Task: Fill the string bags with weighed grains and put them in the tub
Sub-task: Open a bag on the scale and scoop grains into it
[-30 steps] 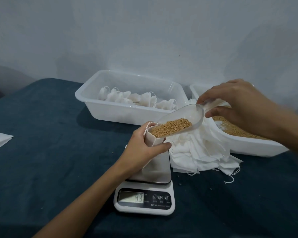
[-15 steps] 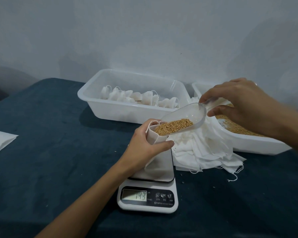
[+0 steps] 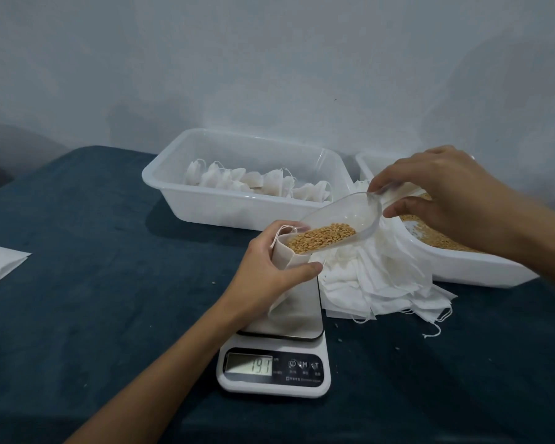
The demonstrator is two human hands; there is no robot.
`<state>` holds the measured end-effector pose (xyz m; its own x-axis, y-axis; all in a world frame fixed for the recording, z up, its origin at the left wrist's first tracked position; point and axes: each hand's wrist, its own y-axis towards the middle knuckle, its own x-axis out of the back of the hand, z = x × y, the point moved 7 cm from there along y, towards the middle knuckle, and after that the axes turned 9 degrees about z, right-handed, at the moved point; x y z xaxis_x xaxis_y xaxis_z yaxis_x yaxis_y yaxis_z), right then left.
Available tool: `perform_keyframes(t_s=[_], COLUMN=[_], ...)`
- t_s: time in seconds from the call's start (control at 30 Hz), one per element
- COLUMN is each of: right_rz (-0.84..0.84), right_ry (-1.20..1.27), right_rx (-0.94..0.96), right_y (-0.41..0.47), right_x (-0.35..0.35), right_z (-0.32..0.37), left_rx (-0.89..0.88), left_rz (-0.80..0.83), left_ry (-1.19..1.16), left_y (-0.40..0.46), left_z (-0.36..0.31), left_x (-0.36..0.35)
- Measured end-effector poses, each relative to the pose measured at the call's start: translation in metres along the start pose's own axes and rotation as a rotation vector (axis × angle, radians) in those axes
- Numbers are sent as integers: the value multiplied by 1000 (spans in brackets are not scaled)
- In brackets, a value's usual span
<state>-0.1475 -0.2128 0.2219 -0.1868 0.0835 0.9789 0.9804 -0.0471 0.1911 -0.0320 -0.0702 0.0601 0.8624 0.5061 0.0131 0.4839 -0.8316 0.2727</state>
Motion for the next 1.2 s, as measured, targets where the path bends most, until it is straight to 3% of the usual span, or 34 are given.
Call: perform_keyframes(t_s=[1.2], right_rz=[-8], right_ry=[-18], right_rx=[27], right_y=[2], right_x=[-3], right_z=[0], left_rx=[-13], left_rz=[-12], left_ry=[-32], left_y=[0], left_z=[0], left_x=[1])
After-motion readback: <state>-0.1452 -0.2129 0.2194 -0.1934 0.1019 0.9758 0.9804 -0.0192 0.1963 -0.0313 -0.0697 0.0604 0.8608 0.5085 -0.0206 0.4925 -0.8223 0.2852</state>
